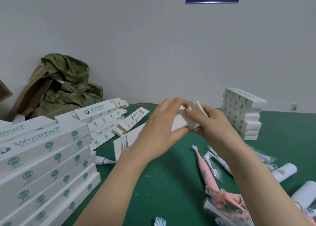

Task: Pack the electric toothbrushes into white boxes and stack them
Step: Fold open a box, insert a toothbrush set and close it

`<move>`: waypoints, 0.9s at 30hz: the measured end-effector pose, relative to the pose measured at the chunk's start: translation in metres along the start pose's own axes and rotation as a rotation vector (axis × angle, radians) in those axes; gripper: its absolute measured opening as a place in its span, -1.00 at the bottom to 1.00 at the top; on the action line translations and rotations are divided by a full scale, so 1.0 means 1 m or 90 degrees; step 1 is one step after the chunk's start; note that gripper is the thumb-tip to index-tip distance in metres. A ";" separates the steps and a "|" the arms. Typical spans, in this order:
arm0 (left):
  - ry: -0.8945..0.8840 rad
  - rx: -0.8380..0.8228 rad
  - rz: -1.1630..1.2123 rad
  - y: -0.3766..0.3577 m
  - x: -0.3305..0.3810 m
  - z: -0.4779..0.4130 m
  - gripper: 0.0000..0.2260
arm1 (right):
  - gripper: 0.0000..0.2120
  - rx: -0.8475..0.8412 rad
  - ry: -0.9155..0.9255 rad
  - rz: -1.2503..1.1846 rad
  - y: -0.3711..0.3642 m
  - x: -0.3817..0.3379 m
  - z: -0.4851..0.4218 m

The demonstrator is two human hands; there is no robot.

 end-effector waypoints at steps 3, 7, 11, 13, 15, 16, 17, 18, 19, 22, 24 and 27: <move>-0.001 -0.002 0.013 0.006 -0.005 0.000 -0.55 | -0.81 -0.038 -0.021 -0.054 0.004 -0.002 -0.003; 0.015 -0.043 0.019 0.003 -0.003 0.002 -0.63 | -0.67 -0.022 -0.058 -0.132 0.005 -0.001 -0.003; 0.062 0.039 0.151 0.008 0.003 -0.002 -0.86 | -0.68 -0.018 -0.004 -0.062 0.002 -0.008 0.002; 0.099 0.121 0.190 0.010 0.004 -0.003 -0.74 | -0.77 -0.019 0.029 0.006 -0.001 -0.011 0.005; 0.121 0.147 0.181 0.010 0.006 -0.003 -0.76 | -0.81 -0.012 0.038 0.052 -0.004 -0.014 0.008; 0.125 0.141 0.178 0.010 0.007 -0.003 -0.77 | -0.80 -0.006 0.039 0.057 -0.004 -0.014 0.009; 0.126 0.127 0.184 0.009 0.007 -0.002 -0.76 | -0.78 0.004 0.041 0.045 -0.003 -0.015 0.009; 0.128 0.107 0.189 0.009 0.009 -0.002 -0.74 | -0.76 0.014 0.039 0.023 -0.002 -0.017 0.009; 0.128 0.088 0.183 0.010 0.010 -0.001 -0.71 | -0.73 0.017 0.035 -0.001 0.000 -0.018 0.008; 0.094 0.059 0.101 0.012 0.012 -0.002 -0.61 | -0.50 -0.019 0.018 -0.052 0.001 -0.018 0.007; 0.065 0.062 0.045 0.013 0.013 -0.002 -0.61 | -0.49 -0.043 0.010 -0.075 0.000 -0.016 0.007; 0.059 0.112 -0.007 0.022 0.011 -0.005 -0.64 | -0.67 -0.085 -0.020 -0.215 -0.004 -0.013 0.004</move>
Point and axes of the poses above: each hand's wrist, its own z-axis away from the middle knuckle, its own y-axis out of the back of the hand, x = y × z, the point moved 3 cm from there along -z, towards the middle knuckle, and after that the axes turned 2 degrees about -y, right-handed, at the moved point
